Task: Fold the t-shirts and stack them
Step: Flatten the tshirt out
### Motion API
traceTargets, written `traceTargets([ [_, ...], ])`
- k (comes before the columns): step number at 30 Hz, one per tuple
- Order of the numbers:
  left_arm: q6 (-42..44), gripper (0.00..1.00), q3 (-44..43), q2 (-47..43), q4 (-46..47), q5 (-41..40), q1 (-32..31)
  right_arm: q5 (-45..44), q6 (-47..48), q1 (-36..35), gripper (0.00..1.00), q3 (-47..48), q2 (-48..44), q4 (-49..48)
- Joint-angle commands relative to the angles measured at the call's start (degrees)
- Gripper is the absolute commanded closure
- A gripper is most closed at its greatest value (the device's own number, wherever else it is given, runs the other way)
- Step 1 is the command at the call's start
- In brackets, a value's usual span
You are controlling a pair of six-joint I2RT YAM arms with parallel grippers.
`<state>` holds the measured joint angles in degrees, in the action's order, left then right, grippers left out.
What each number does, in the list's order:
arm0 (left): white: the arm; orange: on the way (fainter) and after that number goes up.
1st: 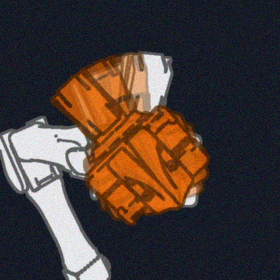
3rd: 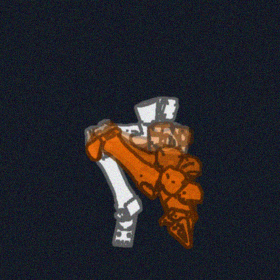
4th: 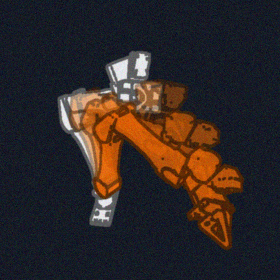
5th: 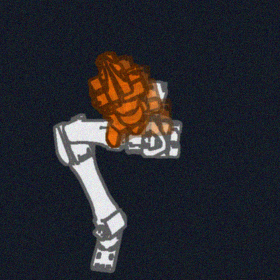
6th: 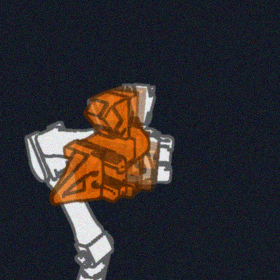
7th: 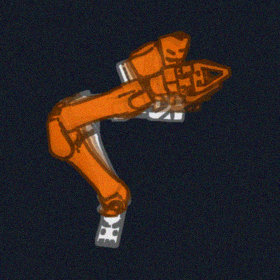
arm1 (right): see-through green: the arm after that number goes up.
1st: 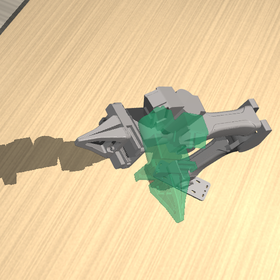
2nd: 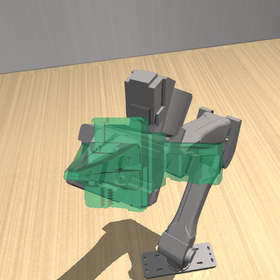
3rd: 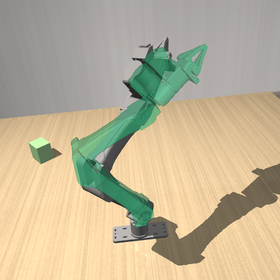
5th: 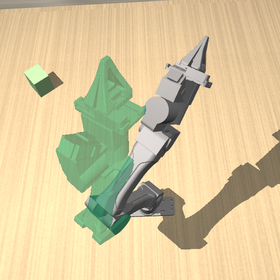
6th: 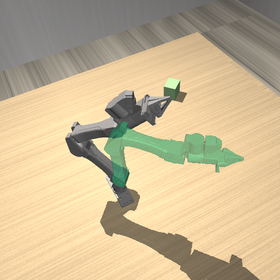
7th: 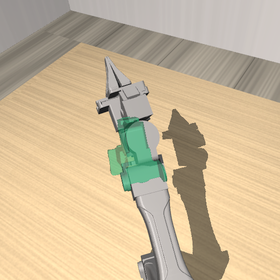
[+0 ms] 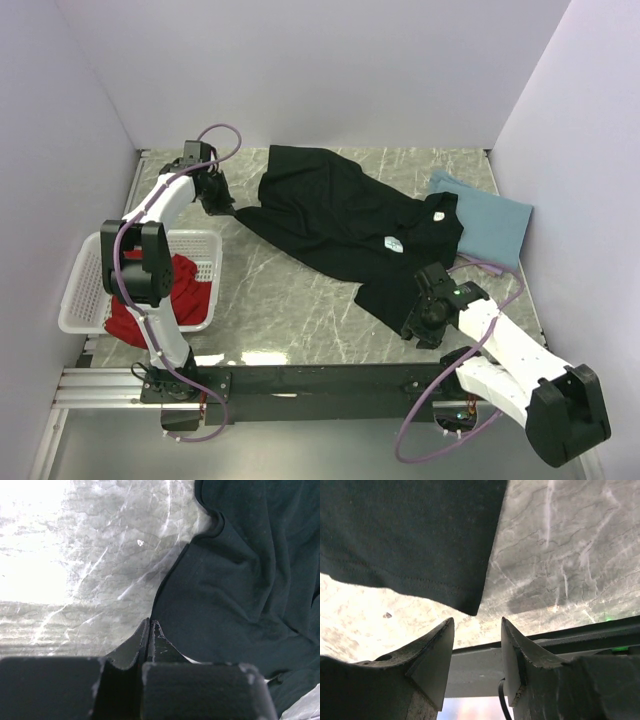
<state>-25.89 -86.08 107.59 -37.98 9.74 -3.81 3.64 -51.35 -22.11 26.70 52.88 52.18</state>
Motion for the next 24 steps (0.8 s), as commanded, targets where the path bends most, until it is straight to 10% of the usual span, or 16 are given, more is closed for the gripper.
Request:
traceTargets([
  [1,1.4,1.0,0.7,-3.3,0.9,1.9,0.3,-3.4,-3.2,-0.7,0.5,0.4,0.8,-0.7],
  [14,1.7,1.0,1.1,-3.8,0.6,2.7,0.5,-6.0,-4.4,-0.7,0.59,1.7,8.9,-7.3],
  [24,1.1,1.0,-2.1,-2.1,-0.3,4.3,0.5,-3.8,-2.5,-0.6,0.93,3.3,8.6,-6.8],
])
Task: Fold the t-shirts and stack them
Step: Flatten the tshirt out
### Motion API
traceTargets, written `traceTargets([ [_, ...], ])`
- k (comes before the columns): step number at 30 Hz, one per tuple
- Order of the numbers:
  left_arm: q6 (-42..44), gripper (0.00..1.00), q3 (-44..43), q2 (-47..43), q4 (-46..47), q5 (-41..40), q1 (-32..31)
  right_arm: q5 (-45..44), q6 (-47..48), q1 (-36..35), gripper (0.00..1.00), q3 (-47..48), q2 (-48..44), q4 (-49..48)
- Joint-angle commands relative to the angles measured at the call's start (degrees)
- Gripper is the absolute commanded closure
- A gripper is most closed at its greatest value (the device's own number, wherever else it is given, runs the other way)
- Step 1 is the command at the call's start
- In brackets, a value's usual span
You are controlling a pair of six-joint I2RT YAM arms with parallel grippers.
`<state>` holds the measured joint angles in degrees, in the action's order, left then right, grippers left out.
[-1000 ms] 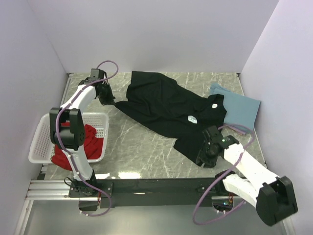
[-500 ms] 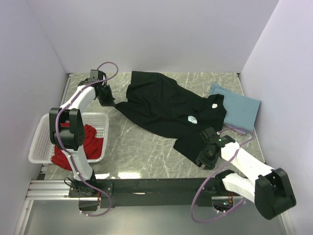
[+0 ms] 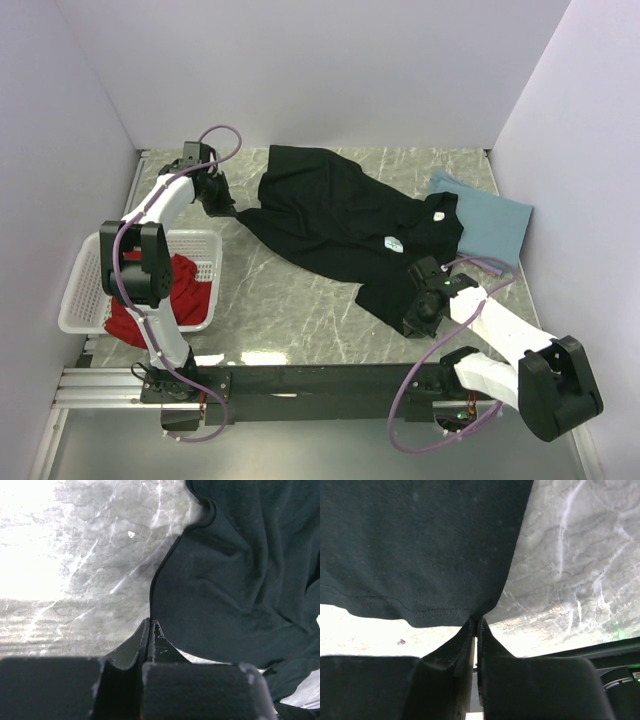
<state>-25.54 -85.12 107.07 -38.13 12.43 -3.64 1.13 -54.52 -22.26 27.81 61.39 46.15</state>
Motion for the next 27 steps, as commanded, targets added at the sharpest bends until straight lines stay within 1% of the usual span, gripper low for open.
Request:
traceTargets([
  [1,0.6,1.0,-4.0,-1.4,-0.2,1.7,0.3,-2.0,1.2,-0.4,0.96,3.5,0.1,0.2],
  [2,0.4,1.0,-4.7,-1.3,-0.4,1.8,0.3,-2.4,1.8,-0.4,1.0,5.0,0.1,1.4],
  [3,-0.1,1.0,-5.4,-1.2,-0.5,2.2,0.3,-3.1,3.0,-0.4,1.0,8.6,0.3,3.9],
  [5,-1.4,1.0,-7.9,-1.1,-0.7,2.7,0.3,-5.3,4.4,-0.3,1.0,12.8,0.9,7.4],
  [6,-2.0,1.0,-8.7,-1.1,-0.7,3.2,0.3,-6.2,5.8,-0.3,1.0,17.1,1.3,8.5],
  [8,-3.7,1.0,-11.2,-1.3,-0.5,3.7,0.3,-7.7,7.1,0.1,1.0,21.4,2.9,11.3],
  [9,-4.2,1.0,-12.0,-1.7,-0.5,3.9,0.3,-8.1,8.0,0.2,1.0,25.4,3.5,12.0],
  [13,-5.7,1.0,-15.0,-3.3,-0.9,3.7,0.3,-9.3,10.1,0.8,1.0,34.7,5.8,14.5],
  [15,-6.1,1.0,-14.9,-4.3,-0.8,3.4,0.3,-9.9,11.3,1.1,1.0,39.3,7.1,15.9],
  [18,-6.4,1.0,-12.3,-6.6,-0.8,2.8,0.3,-10.7,12.8,1.3,1.0,44.1,8.1,18.3],
  [21,-6.6,1.0,-9.6,-9.7,-0.7,2.3,0.3,-11.3,14.0,1.2,1.0,46.5,7.9,21.9],
  [23,-6.8,1.0,-7.0,-11.6,-0.7,1.7,0.3,-11.9,14.4,1.2,1.0,47.1,6.0,24.0],
  [27,-6.8,1.0,-5.1,-16.9,-1.9,-0.3,0.3,-12.4,14.8,1.1,1.0,48.9,1.3,30.1],
])
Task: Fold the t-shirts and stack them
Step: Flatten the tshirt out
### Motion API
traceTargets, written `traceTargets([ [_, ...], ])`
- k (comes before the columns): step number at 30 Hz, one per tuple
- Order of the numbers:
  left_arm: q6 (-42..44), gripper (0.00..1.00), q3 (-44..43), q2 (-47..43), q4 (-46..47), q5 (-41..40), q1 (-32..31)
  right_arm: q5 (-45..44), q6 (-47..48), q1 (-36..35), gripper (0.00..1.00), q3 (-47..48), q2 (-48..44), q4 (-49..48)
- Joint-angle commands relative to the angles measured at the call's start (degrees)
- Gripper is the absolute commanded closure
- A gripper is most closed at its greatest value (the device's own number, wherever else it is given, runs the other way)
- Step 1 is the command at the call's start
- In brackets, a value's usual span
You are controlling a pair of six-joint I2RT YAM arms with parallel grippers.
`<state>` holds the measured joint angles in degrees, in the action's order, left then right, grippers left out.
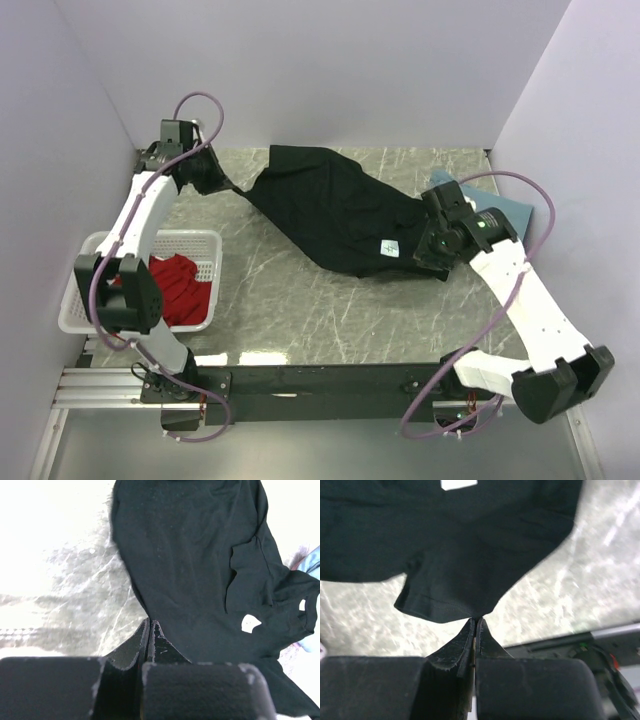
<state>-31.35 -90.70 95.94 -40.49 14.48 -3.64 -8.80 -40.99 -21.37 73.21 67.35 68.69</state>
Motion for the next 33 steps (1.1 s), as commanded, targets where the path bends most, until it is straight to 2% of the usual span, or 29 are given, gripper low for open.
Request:
traceTargets([
  [1,-1.0,1.0,0.8,-6.6,-0.5,-3.2,0.3,-2.4,1.2,0.3,1.0,3.7,-5.6,8.6],
  [5,-1.0,1.0,3.5,-11.2,-2.2,-7.0,0.5,0.1,0.8,0.1,1.0,2.7,-10.0,12.6],
  [12,-0.7,1.0,11.0,-19.6,-4.5,-12.0,1.4,6.9,-2.1,-0.5,1.0,-6.5,-17.3,14.0],
  [16,-0.4,1.0,11.7,-19.8,-5.5,-12.3,1.6,8.4,-2.9,-0.7,1.0,-9.7,-20.3,14.0],
  [23,0.1,1.0,10.2,-16.5,-5.5,-9.7,1.8,8.6,-3.6,-0.5,1.0,-9.6,-18.0,10.0],
  [26,0.4,1.0,7.2,-12.5,-5.7,-6.8,1.8,8.6,-3.2,0.4,1.0,-8.5,-14.7,5.0],
  [29,0.6,1.0,0.6,-8.0,-5.0,-5.0,1.7,7.9,-0.9,3.2,1.0,-3.2,-9.6,0.7],
  [32,0.8,1.0,-13.4,-0.3,-8.4,-2.9,1.8,8.0,3.4,8.3,1.0,7.7,-2.4,-3.5],
  [33,0.6,1.0,-22.3,4.2,-9.4,-2.3,1.8,7.3,4.4,9.6,1.0,15.0,-0.5,-4.0],
])
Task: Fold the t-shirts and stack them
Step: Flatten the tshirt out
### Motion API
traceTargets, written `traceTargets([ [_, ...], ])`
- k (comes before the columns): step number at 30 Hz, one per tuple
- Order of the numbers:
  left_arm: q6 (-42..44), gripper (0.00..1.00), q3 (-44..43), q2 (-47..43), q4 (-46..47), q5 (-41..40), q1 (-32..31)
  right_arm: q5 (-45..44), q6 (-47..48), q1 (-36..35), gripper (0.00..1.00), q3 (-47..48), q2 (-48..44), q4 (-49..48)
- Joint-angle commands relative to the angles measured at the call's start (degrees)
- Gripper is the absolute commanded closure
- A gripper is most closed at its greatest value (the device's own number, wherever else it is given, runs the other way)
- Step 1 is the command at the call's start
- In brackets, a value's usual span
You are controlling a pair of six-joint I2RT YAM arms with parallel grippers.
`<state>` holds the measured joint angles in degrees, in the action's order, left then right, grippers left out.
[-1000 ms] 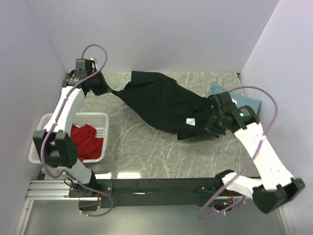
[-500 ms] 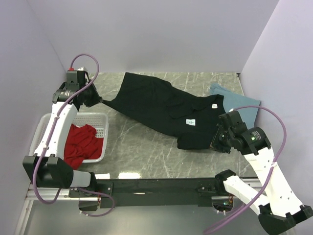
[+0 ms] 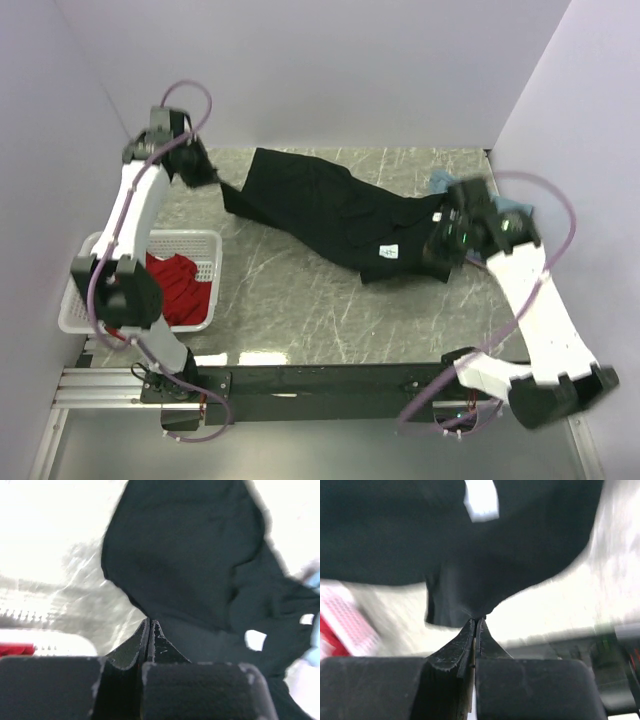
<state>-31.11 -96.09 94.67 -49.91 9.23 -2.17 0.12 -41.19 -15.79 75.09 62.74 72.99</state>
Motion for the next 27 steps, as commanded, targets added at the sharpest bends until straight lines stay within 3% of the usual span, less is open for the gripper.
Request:
traceTargets([
  [1,0.1,1.0,-21.8,7.5,-0.8,4.3,0.3,-1.8,5.8,5.1,1.0,17.2,8.2,-8.7],
  [3,-1.5,1.0,-34.8,12.9,-2.2,5.3,0.6,-3.2,8.6,7.7,1.0,30.6,12.5,-9.1],
  [5,-6.2,1.0,-39.8,14.3,-0.4,7.5,2.0,-4.2,10.3,9.0,1.0,44.4,18.5,-8.8],
  [7,-10.4,1.0,-38.3,11.7,7.6,8.5,3.5,-5.0,11.1,10.2,1.0,51.9,22.7,-9.7],
  [9,-15.7,1.0,-28.9,4.8,20.4,10.5,4.6,-5.1,11.7,10.8,1.0,57.4,23.5,-13.6],
  [13,-18.7,1.0,-15.2,-8.0,35.6,7.9,4.9,-5.9,13.0,11.0,1.0,49.9,15.3,-27.3],
  [17,-18.7,1.0,-5.1,-20.7,42.4,2.8,5.0,-9.6,16.2,11.0,1.0,32.6,3.2,-45.9],
  [21,-18.0,1.0,0.1,-28.5,45.0,-1.7,5.0,-12.4,19.7,11.0,1.0,27.8,-5.0,-52.0],
  [27,-17.7,1.0,4.9,-35.4,47.2,-5.1,5.0,-14.4,23.1,11.0,1.0,27.3,-9.8,-56.6],
])
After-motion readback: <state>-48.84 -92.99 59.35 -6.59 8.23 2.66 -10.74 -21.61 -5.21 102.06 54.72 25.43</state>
